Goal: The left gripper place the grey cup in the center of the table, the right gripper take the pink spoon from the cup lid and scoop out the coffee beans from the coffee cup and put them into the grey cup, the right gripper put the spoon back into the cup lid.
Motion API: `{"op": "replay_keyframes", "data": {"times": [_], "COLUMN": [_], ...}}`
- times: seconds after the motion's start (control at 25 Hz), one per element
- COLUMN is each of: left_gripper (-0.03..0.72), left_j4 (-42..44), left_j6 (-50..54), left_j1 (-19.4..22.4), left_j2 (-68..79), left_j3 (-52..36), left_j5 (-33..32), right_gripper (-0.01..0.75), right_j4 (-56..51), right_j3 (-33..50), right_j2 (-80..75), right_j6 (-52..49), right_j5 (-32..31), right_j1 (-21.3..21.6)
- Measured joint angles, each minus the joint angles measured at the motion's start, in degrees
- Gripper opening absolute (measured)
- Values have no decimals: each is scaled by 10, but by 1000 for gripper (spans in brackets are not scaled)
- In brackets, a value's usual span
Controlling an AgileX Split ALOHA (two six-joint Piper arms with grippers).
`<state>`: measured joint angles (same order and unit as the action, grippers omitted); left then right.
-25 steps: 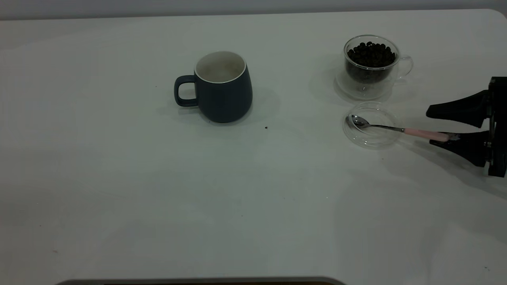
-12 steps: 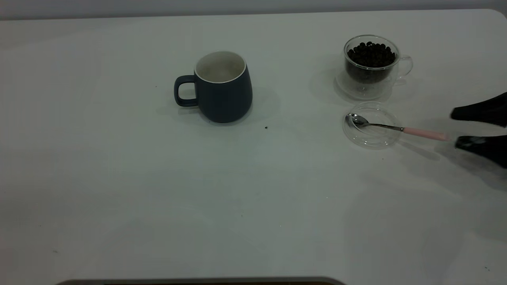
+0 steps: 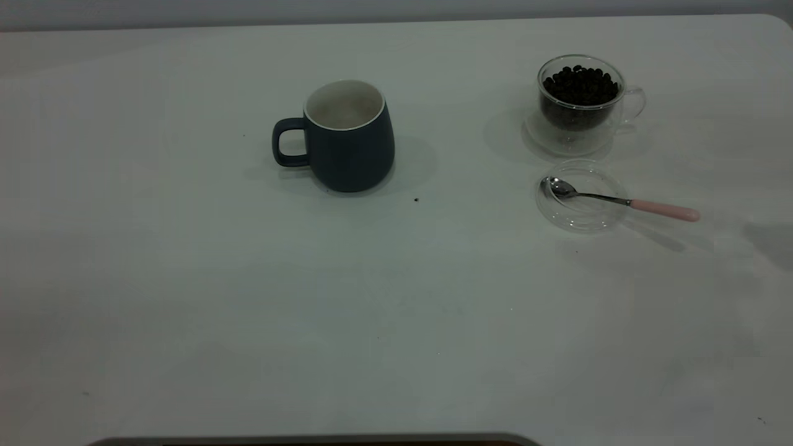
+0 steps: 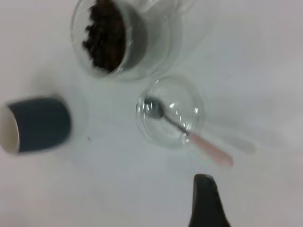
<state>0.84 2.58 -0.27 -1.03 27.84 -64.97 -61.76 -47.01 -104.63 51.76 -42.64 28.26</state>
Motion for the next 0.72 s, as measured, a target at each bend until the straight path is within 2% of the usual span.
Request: {"op": "replay_keyframes", "data": {"times": [0.2,0.32,0.48,0.72], "left_gripper": [586,586,586,586], "left_j4": [0,0,0,0], "left_j6": [0,0,-1,-1], "left_j1": [0,0,0,0], "left_j2": [0,0,0,0], "left_j3": [0,0,0,0], "left_j5": [0,0,0,0], "right_gripper": [535,535,535,535], "right_j4": [170,259,345,373], "right_j3": [1,3,15,73], "right_j2": [179,265,354,465], "right_j6": [-151,-220,-261,-267], "right_j5": [-16,-51,-98,-123], "right_j1": [-70,-111,-160,-201]}}
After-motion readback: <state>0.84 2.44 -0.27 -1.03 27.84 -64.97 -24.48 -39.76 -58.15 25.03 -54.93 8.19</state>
